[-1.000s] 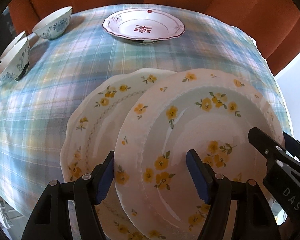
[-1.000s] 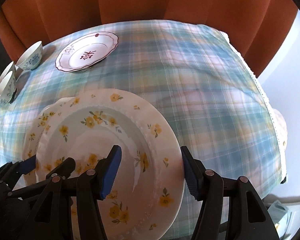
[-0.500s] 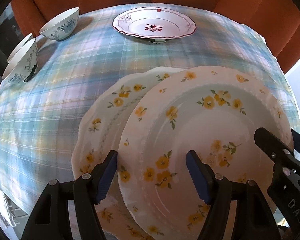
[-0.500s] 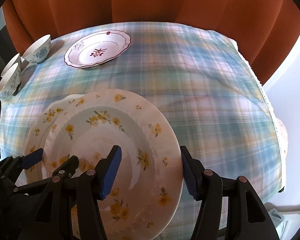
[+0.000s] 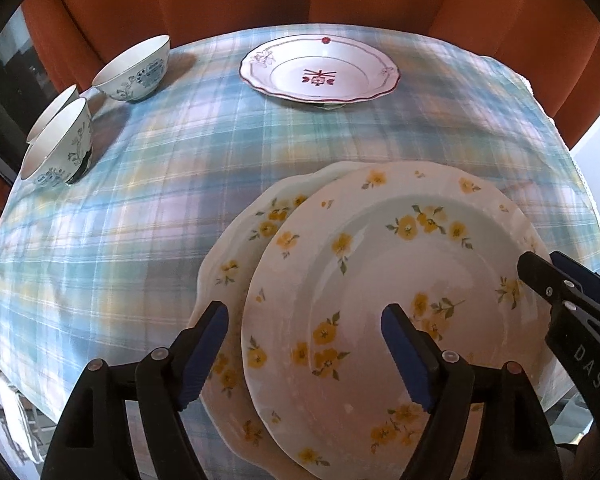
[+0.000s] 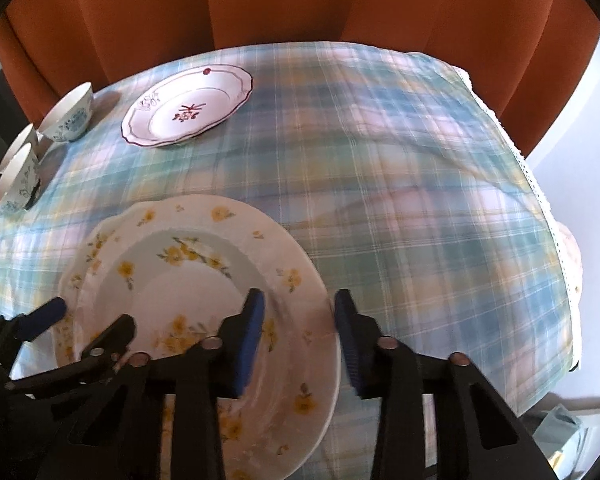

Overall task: Organize plates and bowls
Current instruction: 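Lower the round plate onto the scalloped plate, stacking them, then open both grippers and withdraw from the plate stack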

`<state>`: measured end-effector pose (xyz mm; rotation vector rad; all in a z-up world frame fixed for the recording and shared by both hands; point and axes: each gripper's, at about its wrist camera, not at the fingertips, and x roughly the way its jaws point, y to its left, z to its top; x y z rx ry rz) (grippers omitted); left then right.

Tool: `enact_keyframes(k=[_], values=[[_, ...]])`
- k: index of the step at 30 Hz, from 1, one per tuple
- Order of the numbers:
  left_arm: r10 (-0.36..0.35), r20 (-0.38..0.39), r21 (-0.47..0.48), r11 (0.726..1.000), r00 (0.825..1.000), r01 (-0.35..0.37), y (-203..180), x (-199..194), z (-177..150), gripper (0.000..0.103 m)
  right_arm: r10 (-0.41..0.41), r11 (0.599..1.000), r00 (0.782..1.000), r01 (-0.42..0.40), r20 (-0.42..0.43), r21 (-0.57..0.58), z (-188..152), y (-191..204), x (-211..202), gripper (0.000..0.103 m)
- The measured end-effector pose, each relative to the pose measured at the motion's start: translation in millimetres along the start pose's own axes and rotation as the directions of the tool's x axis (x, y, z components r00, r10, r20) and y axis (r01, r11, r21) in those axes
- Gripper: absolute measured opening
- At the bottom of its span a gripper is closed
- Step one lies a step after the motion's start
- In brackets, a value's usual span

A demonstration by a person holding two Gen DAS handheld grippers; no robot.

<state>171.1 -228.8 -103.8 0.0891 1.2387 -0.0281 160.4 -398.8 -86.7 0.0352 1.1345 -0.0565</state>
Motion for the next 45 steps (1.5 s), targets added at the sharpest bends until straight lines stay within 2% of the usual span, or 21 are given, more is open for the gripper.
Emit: enact_keyframes(k=[11, 18, 23, 25, 27, 29, 30, 39, 45], values=[[0.037, -0.007, 0.016, 0.999, 0.999, -0.037, 3, -8, -13, 0.084, 0.020, 0.999, 0.997, -0.023, -0.073, -0.037, -9, 23, 16, 0.035], [0.030, 0.004, 0.040, 0.999, 1.000, -0.030, 10, -10, -14, 0.084, -0.003, 1.000, 0.998, 0.002, -0.071, -0.005, -11, 25, 14, 0.035], [0.002, 0.021, 0.065, 0.998, 1.000, -0.003, 19, -13, -10, 0.084, -0.013, 0.998, 0.997, 0.017, -0.073, 0.061, -12, 22, 6, 0.036], [-0.015, 0.029, 0.076, 0.997, 0.999, 0.012, 24, -17, -9, 0.084, 0.005, 0.996, 0.998, 0.001, -0.069, 0.086, -12, 23, 1, 0.039], [-0.028, 0.040, 0.095, 0.995, 0.999, 0.024, 28, -24, -7, 0.084, 0.015, 0.995, 0.999, -0.010, -0.049, 0.100, -12, 27, -10, 0.061], [-0.039, 0.047, 0.114, 0.993, 0.998, 0.033, 31, -30, -5, 0.084, 0.013, 0.995, 1.000, -0.012, -0.013, 0.100, -10, 34, -21, 0.071], [-0.044, 0.056, 0.124, 0.992, 0.997, 0.037, 33, -34, -3, 0.085, 0.008, 0.994, 1.000, -0.009, 0.003, 0.106, -8, 38, -28, 0.073], [-0.105, 0.173, 0.160, 0.984, 0.979, 0.078, 56, -67, 23, 0.094, 0.037, 0.988, 0.994, -0.051, 0.104, 0.143, 14, 69, -67, 0.076], [-0.111, 0.214, 0.139, 0.987, 0.971, 0.082, 64, -70, 52, 0.094, 0.015, 0.990, 0.993, -0.032, 0.120, 0.137, 37, 79, -67, 0.076]])
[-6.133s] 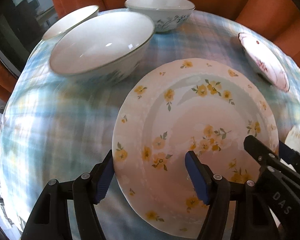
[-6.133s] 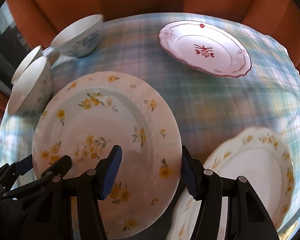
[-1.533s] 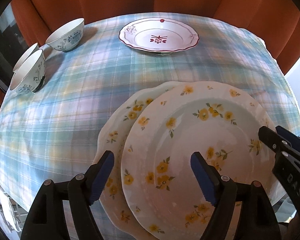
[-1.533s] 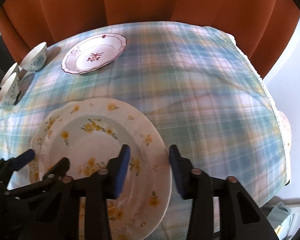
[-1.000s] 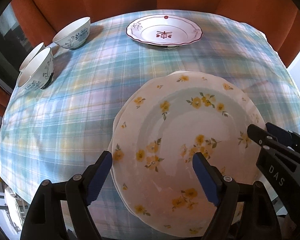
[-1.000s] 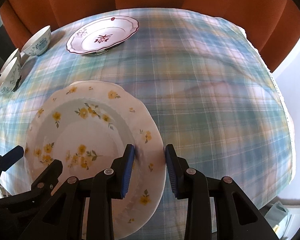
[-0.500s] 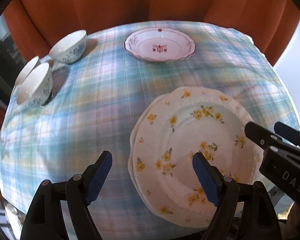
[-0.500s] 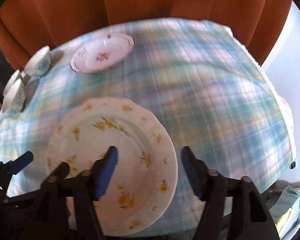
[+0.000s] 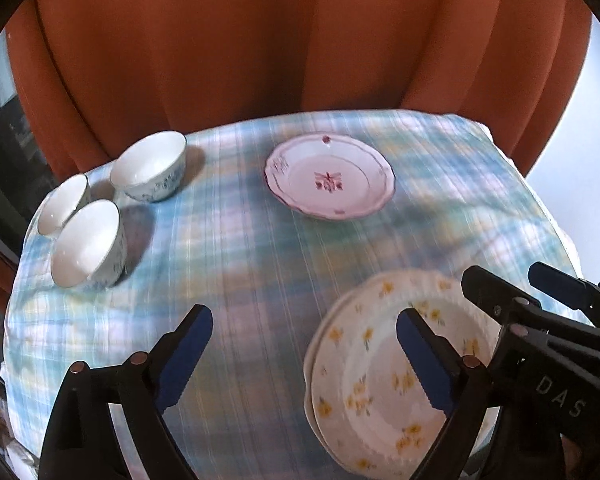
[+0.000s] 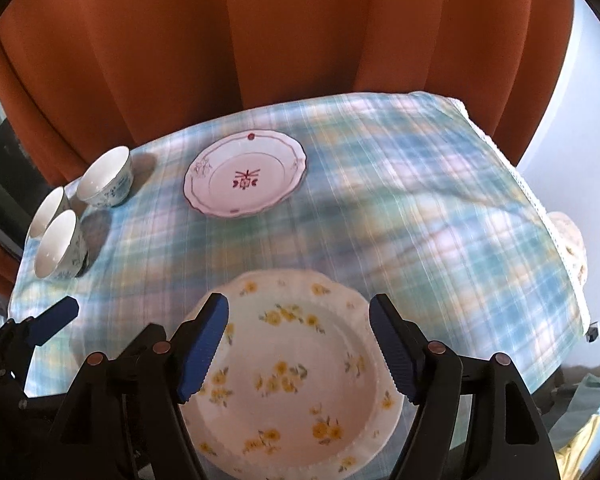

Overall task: Organize plates and bowls
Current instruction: 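Open both grippers and withdraw from the plate stack, then move both grippers to the small red-pattern plate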

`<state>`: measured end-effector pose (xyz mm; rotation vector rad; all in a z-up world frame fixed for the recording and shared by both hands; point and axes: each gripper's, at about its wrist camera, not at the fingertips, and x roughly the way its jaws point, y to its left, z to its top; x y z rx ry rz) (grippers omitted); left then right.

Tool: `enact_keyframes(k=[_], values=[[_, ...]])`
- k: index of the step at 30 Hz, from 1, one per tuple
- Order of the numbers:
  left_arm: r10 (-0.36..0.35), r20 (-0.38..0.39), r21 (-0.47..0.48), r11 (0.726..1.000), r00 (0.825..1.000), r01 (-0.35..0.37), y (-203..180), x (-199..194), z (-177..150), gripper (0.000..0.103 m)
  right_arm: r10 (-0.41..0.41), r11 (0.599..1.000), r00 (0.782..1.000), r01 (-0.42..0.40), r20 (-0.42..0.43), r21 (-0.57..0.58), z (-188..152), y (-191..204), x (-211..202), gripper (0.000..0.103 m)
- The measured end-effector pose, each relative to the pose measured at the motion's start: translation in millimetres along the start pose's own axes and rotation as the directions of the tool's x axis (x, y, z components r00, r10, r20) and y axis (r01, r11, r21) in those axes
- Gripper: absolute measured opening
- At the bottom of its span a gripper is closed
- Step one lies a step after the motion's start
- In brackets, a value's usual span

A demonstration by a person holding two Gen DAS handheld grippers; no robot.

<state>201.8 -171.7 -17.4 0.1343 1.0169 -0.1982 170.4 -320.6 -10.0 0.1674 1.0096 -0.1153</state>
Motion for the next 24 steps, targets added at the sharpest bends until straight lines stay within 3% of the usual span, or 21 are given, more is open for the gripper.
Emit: enact_keyframes(k=[10, 21, 24], values=[[0.067, 0.080, -0.064, 0.996, 0.995, -0.062, 6, 21, 59, 0.094, 0.064, 0.998, 0.997, -0.063, 0.048, -0.028, 71, 4, 27, 0.076], [0.140, 0.083, -0.105, 0.986, 0.987, -0.131, 8, 72, 113, 0.093, 0.096, 0.992, 0.992, -0.089, 0.078, -0.093, 139, 7, 78, 0.076], [0.149, 0.067, -0.117, 0.983, 0.987, -0.140, 11, 92, 120, 0.083, 0.085, 0.992, 0.995, -0.079, 0.060, -0.100, 152, 8, 101, 0.076]])
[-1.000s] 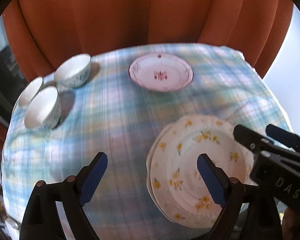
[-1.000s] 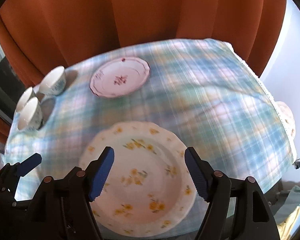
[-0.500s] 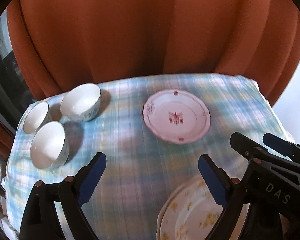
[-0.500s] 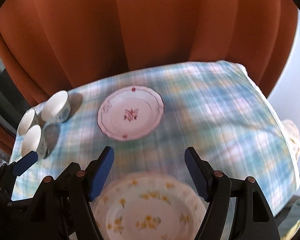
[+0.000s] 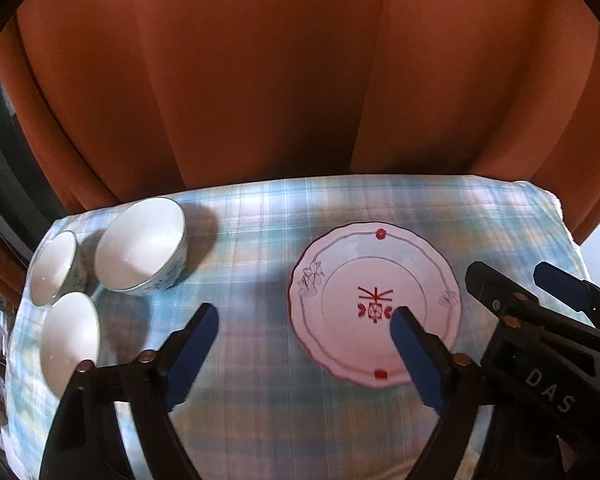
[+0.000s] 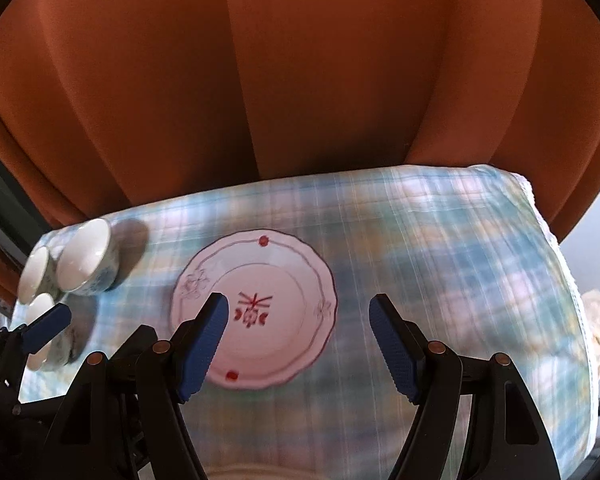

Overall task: Organize plates and bowls
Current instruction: 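Move both grippers to the small red-pattern plate, then clamp the rim of the small red-pattern plate with both grippers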

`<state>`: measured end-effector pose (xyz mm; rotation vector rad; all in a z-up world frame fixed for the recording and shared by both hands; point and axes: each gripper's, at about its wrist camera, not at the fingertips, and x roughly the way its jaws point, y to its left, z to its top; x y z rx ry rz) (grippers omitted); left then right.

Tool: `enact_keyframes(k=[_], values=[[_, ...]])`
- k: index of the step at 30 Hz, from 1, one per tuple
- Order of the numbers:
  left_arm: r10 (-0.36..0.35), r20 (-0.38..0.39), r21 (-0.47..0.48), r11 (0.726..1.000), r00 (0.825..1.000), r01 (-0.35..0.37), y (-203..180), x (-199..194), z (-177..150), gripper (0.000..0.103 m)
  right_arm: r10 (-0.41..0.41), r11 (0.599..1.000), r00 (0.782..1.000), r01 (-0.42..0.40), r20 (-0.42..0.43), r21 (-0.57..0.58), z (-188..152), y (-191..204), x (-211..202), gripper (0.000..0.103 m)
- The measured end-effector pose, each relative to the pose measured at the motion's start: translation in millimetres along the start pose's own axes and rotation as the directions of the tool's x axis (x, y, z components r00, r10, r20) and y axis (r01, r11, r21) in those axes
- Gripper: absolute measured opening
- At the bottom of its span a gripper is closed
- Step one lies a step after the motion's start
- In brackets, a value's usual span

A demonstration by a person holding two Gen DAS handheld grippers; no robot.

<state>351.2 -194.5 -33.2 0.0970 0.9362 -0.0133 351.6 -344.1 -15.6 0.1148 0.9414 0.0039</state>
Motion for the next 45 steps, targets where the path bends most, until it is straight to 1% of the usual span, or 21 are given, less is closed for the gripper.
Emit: enact_keyframes(k=[2, 4, 5, 6, 7, 9, 11, 17, 19, 21, 22, 25, 26, 30, 38, 45], values=[[0.015, -0.004, -0.001, 1.000, 1.000, -0.015, -2, 11, 1, 0.079, -0.002, 1.000, 1.000, 0.002, -0.010, -0.007, 3, 0, 14, 0.076], [0.032, -0.007, -0.002, 0.999, 0.999, -0.032, -4, 24, 3, 0.079, 0.003, 1.000, 1.000, -0.003, -0.021, -0.008, 5, -1, 29, 0.076], [0.034, -0.009, -0.007, 0.999, 0.999, -0.034, -4, 30, 4, 0.078, 0.019, 1.000, 1.000, -0.019, -0.020, -0.007, 6, -2, 35, 0.076], [0.032, -0.014, -0.011, 0.999, 0.999, -0.032, -7, 35, 5, 0.076, 0.038, 0.999, 0.999, -0.038, -0.019, 0.001, 6, -4, 42, 0.076], [0.030, -0.031, -0.004, 1.000, 0.999, -0.030, -7, 40, 5, 0.074, 0.038, 0.999, 0.999, -0.038, -0.016, 0.012, 6, -6, 49, 0.076], [0.013, -0.051, -0.022, 1.000, 0.999, -0.014, -7, 52, 6, 0.073, 0.018, 1.000, 1.000, -0.017, -0.012, 0.026, 6, -8, 60, 0.076], [0.009, -0.068, -0.029, 1.000, 0.998, -0.011, -8, 63, 5, 0.072, 0.021, 0.999, 1.000, -0.021, -0.008, 0.025, 7, -11, 72, 0.076], [0.008, -0.124, -0.010, 1.000, 0.992, -0.010, -14, 92, 2, 0.066, 0.026, 0.999, 0.996, -0.022, -0.081, 0.045, 2, -17, 108, 0.075], [0.009, -0.139, -0.003, 1.000, 0.990, -0.010, -17, 99, -1, 0.062, 0.029, 0.999, 0.995, -0.025, -0.095, 0.042, -1, -17, 115, 0.069], [0.039, -0.102, -0.004, 0.999, 0.994, -0.040, -18, 103, -4, 0.060, 0.033, 0.999, 0.993, -0.031, -0.114, 0.026, -2, -16, 121, 0.059], [0.035, -0.108, -0.004, 0.999, 0.994, -0.036, -18, 104, -5, 0.061, 0.035, 0.999, 0.992, -0.033, -0.124, 0.021, -3, -15, 124, 0.058], [0.023, -0.112, -0.013, 1.000, 0.993, -0.025, -16, 106, -7, 0.059, 0.020, 1.000, 0.991, -0.019, -0.132, 0.008, -3, -13, 126, 0.058], [0.026, -0.114, -0.009, 1.000, 0.993, -0.028, -17, 107, -8, 0.057, 0.018, 1.000, 0.991, -0.017, -0.133, 0.011, -2, -13, 125, 0.058], [0.037, -0.124, 0.012, 0.999, 0.992, -0.035, -14, 105, -12, 0.057, 0.007, 1.000, 0.990, -0.006, -0.141, 0.008, -5, -10, 123, 0.058], [0.044, -0.182, -0.009, 0.999, 0.982, -0.046, 9, 93, -28, 0.057, 0.042, 0.999, 0.983, -0.043, -0.178, -0.006, -17, 10, 108, 0.058], [0.025, -0.215, -0.083, 0.996, 0.976, -0.044, 42, 79, -48, 0.057, 0.095, 0.995, 0.969, -0.098, -0.229, 0.000, -31, 32, 94, 0.058]])
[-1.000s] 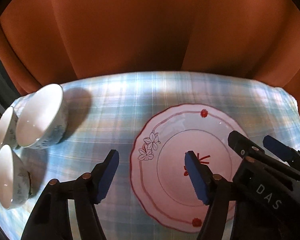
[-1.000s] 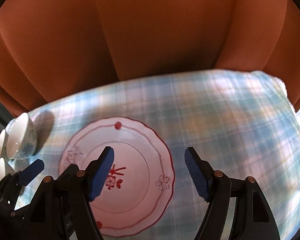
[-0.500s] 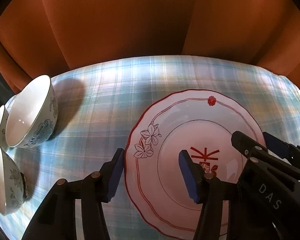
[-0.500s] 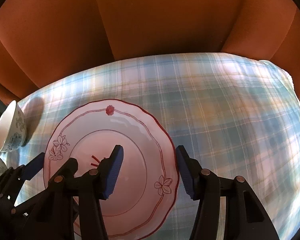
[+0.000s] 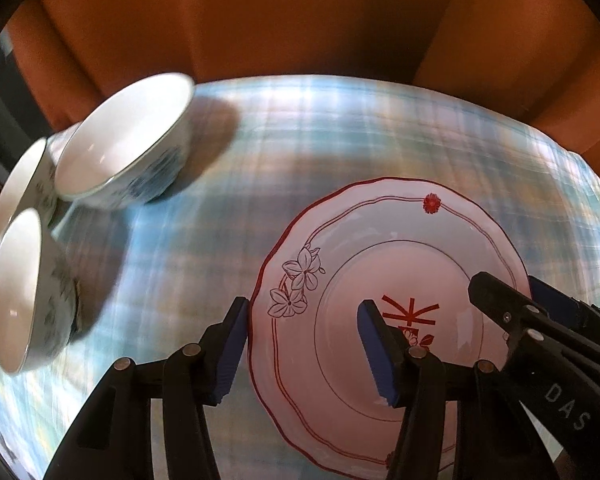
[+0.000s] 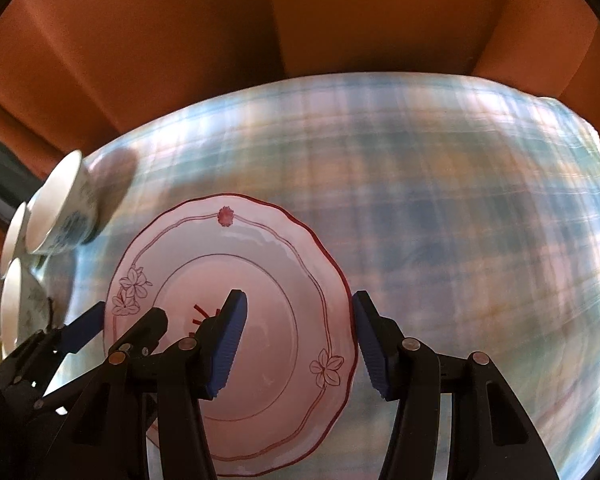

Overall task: Organize plates and bowls
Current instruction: 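Clamp the rim of the small red-pattern plate with both grippers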

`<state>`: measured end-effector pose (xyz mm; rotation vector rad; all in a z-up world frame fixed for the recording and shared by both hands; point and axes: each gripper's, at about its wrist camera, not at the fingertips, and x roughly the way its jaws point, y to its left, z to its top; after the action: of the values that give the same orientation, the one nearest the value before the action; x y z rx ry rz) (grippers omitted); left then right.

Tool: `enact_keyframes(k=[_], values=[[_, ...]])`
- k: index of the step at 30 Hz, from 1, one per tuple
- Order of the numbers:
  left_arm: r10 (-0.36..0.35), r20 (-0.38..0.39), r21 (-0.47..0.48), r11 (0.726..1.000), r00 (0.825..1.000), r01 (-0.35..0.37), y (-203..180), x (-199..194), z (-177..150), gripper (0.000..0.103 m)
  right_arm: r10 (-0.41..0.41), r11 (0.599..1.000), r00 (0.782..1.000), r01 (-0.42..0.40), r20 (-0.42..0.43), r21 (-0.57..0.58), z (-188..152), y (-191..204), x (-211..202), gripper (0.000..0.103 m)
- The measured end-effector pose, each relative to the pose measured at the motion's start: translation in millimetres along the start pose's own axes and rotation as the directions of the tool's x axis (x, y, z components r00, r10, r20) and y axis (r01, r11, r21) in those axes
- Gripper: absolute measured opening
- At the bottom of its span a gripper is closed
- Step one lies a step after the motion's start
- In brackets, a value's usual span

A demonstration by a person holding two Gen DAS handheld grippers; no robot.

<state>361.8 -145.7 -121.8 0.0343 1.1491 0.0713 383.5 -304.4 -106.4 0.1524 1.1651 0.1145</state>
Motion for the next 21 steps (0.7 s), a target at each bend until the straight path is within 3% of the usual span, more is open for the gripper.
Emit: enact_keyframes(k=[4, 8, 21], values=[[-0.020, -0.008, -0.027, 0.999, 1.000, 0.020, 11, -2, -3, 0.055, 0.023, 1.000, 1.000, -0.023, -0.007, -0.018, -6, 9, -2, 0.056], [-0.008, -0.008, -0.070, 0.997, 1.000, 0.007, 11, -2, -1, 0.050, -0.004, 1.000, 1.000, 0.004, 0.001, -0.022, -7, 6, 3, 0.044], [0.023, -0.071, -0.048, 0.999, 0.997, -0.026, 3, 5, -7, 0.051, -0.088, 0.993, 0.996, 0.088, -0.002, -0.083, -8, 13, 22, 0.045]])
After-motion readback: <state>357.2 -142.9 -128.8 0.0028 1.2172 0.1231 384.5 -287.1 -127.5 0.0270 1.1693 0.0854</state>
